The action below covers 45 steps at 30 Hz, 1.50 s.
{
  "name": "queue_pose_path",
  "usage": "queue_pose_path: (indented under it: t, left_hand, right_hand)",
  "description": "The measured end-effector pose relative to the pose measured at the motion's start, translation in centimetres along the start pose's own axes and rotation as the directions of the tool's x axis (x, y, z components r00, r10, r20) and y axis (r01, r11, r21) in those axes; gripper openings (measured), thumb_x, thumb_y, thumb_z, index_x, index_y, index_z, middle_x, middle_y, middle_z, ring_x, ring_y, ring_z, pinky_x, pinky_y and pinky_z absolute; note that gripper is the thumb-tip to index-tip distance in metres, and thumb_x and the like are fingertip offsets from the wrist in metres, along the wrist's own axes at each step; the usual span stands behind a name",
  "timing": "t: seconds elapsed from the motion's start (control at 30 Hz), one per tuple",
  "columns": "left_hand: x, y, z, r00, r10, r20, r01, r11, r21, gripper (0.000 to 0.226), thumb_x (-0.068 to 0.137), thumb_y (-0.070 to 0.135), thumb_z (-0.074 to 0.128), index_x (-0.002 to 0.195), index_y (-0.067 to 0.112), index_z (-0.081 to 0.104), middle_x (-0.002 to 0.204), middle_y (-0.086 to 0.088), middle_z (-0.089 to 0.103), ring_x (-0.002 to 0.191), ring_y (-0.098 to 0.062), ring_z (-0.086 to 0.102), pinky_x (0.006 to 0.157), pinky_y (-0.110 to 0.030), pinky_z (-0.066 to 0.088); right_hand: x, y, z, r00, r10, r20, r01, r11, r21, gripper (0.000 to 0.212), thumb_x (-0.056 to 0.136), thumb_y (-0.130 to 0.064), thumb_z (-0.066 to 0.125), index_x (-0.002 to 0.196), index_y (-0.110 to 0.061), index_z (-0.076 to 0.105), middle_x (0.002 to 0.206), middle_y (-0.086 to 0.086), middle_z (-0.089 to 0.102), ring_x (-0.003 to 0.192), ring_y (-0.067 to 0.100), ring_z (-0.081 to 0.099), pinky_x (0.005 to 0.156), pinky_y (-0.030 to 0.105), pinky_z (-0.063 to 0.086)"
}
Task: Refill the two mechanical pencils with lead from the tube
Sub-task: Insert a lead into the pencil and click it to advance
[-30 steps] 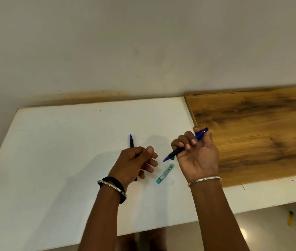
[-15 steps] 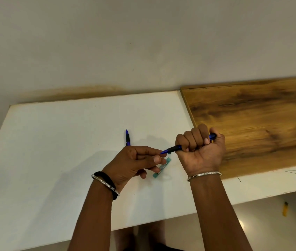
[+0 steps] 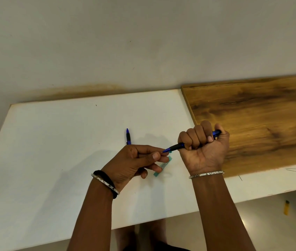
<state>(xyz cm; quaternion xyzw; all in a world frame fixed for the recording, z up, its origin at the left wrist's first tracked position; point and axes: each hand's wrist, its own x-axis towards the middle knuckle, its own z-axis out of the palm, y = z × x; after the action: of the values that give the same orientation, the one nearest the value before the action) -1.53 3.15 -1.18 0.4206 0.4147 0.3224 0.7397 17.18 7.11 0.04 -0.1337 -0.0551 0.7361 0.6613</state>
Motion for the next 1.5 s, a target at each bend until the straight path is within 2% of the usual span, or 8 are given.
queue_pose_path:
  t: [0.47, 1.0, 1.13, 1.3, 1.43, 1.5]
  left_hand:
    - [-0.02, -0.18, -0.13, 1.0, 0.009, -0.008, -0.009, 1.0, -0.001, 0.043, 0.075, 0.05, 0.072, 0.109, 0.023, 0.074, 0.107, -0.004, 0.075, 0.078, -0.009, 0.071, 0.048, -0.014, 0.045]
    - [-0.04, -0.28, -0.28, 1.0, 0.008, 0.01, -0.008, 1.0, 0.001, 0.037, 0.082, 0.044, 0.067, 0.111, 0.022, 0.072, 0.11, -0.004, 0.074, 0.078, -0.009, 0.071, 0.048, -0.014, 0.045]
    - [-0.07, -0.2, -0.26, 1.0, 0.006, -0.003, -0.006, 1.0, 0.025, 0.036, 0.08, 0.044, 0.068, 0.109, 0.023, 0.074, 0.108, -0.004, 0.075, 0.077, -0.009, 0.071, 0.047, -0.014, 0.045]
    - [-0.06, -0.2, -0.24, 0.999, -0.02, -0.042, 0.023, 0.998, 0.059, 0.033, 0.078, 0.042, 0.07, 0.104, 0.023, 0.075, 0.103, -0.005, 0.076, 0.076, -0.011, 0.071, 0.045, -0.015, 0.044]
    - [-0.11, -0.08, -0.37, 0.997, -0.021, -0.072, 0.026, 0.998, 0.058, 0.029, 0.077, 0.039, 0.07, 0.099, 0.022, 0.077, 0.1, -0.006, 0.077, 0.072, -0.011, 0.071, 0.043, -0.015, 0.042]
    - [-0.13, -0.03, -0.34, 0.997, -0.024, -0.072, 0.028, 0.998, 0.052, 0.028, 0.078, 0.037, 0.069, 0.099, 0.021, 0.077, 0.1, -0.007, 0.077, 0.071, -0.011, 0.071, 0.043, -0.015, 0.042]
  right_hand:
    - [-0.1, 0.17, 0.42, 1.0, -0.005, 0.013, 0.006, 1.0, -0.023, 0.057, 0.094, -0.041, 0.019, 0.045, -0.018, 0.035, 0.043, -0.006, 0.015, 0.037, 0.01, 0.011, 0.038, 0.022, 0.02]
    - [-0.08, 0.1, 0.55, 0.999, -0.003, 0.034, 0.005, 0.999, -0.046, 0.056, 0.094, -0.043, 0.02, 0.046, -0.018, 0.034, 0.043, -0.006, 0.014, 0.037, 0.011, 0.011, 0.039, 0.021, 0.019]
    - [-0.04, 0.09, 0.62, 1.0, 0.001, 0.024, 0.001, 0.996, -0.088, 0.055, 0.093, -0.039, 0.018, 0.045, -0.018, 0.033, 0.042, -0.005, 0.013, 0.037, 0.011, 0.009, 0.04, 0.021, 0.017]
    - [-0.08, 0.22, 0.65, 1.0, -0.003, -0.004, 0.002, 0.986, -0.164, 0.047, 0.092, -0.042, 0.019, 0.051, -0.02, 0.021, 0.042, -0.005, 0.012, 0.037, 0.012, 0.007, 0.042, 0.02, 0.013]
    - [-0.08, 0.22, 0.78, 1.0, -0.01, 0.002, 0.01, 0.986, -0.164, 0.053, 0.092, -0.042, 0.02, 0.046, -0.019, 0.03, 0.043, -0.005, 0.011, 0.037, 0.012, 0.007, 0.042, 0.02, 0.014]
    - [-0.1, 0.18, 0.76, 1.0, -0.017, -0.002, 0.017, 0.986, -0.167, 0.053, 0.093, -0.045, 0.02, 0.046, -0.019, 0.028, 0.043, -0.005, 0.011, 0.037, 0.012, 0.007, 0.041, 0.021, 0.014]
